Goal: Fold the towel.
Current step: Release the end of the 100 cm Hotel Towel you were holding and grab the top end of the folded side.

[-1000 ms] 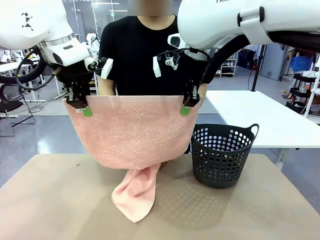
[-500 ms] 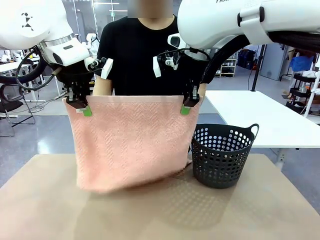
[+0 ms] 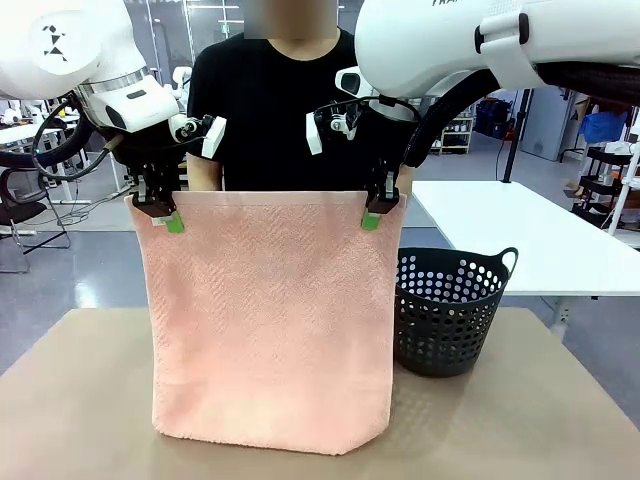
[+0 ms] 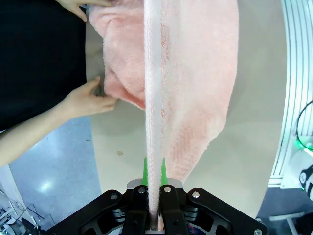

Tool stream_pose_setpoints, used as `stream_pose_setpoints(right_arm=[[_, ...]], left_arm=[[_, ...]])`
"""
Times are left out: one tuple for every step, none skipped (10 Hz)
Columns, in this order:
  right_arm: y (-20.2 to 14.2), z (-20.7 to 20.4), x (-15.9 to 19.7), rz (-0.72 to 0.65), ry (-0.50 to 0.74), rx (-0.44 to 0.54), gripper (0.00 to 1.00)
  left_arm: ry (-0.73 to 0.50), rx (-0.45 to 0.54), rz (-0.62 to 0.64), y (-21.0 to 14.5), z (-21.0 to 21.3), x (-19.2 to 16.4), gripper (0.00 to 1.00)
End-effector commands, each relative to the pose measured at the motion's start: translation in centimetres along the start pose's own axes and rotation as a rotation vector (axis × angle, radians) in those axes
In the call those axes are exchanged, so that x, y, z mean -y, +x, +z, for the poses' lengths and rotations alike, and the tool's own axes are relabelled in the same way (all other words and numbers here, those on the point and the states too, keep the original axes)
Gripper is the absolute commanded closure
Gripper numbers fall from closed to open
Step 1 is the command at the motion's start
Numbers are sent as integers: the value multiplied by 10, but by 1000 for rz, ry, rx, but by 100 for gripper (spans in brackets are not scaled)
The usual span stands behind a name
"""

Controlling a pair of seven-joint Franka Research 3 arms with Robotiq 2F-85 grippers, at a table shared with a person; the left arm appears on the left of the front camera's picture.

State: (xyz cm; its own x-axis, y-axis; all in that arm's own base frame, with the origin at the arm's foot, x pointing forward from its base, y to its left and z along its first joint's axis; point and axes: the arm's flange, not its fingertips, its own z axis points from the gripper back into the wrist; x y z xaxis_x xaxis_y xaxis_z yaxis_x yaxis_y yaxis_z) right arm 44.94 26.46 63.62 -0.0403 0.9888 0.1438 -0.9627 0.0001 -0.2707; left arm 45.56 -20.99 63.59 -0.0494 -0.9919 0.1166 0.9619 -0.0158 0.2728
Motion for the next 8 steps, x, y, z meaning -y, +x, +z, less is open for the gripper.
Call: stream_pose_setpoints(right_arm=[[-1, 0, 0, 1, -1, -1, 100], [-1, 0, 0, 1, -1, -1, 100], [-1, 0, 0, 1, -1, -1, 100], [-1, 0, 0, 1, -1, -1, 100], [-1, 0, 0, 1, -1, -1, 100], [-1, 0, 0, 1, -1, -1, 100], [-1, 0, 0, 1, -1, -1, 100], [-1, 0, 0, 1, -1, -1, 100]], left_arm=[[1, -3, 0, 0, 0, 0, 100], [1, -3, 0, 0, 0, 0, 100], [1, -3, 0, 0, 0, 0, 100], [1, -3, 0, 0, 0, 0, 100], [1, -3, 0, 0, 0, 0, 100], [1, -3, 0, 0, 0, 0, 100], [1, -3, 0, 0, 0, 0, 100], [1, -3, 0, 0, 0, 0, 100]])
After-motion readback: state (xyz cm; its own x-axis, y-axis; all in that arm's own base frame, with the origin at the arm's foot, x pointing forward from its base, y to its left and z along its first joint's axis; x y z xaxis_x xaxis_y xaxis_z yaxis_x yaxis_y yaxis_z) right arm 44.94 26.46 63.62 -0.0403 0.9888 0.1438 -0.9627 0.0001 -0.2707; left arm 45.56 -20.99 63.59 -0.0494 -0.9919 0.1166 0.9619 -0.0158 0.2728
